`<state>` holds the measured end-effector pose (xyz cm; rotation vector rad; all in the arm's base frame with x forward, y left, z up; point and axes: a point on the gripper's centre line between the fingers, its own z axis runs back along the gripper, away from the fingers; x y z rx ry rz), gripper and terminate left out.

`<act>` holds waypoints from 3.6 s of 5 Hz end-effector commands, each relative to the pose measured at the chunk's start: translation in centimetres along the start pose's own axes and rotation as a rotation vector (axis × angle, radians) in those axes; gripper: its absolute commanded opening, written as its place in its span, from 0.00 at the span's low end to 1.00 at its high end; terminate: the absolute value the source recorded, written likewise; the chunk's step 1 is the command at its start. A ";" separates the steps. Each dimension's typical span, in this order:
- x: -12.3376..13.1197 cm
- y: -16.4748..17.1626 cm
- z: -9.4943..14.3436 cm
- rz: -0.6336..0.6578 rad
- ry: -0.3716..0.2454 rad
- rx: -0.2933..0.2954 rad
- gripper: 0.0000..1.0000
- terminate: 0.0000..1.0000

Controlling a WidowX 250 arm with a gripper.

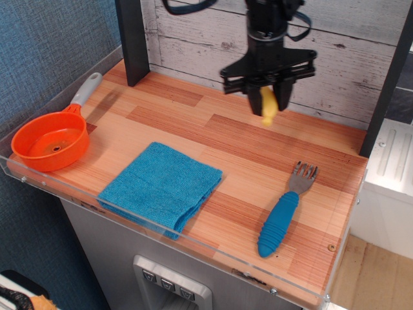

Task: Move the banana and place it behind the fork

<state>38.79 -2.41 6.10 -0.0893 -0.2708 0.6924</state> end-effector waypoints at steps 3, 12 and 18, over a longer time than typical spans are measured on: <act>0.1 -2.3 -2.5 0.149 0.032 -0.006 0.00 0.00; 3.1 3.9 7.0 -0.456 0.001 0.016 1.00 0.00; 7.6 16.3 12.5 -0.407 -0.039 0.096 1.00 1.00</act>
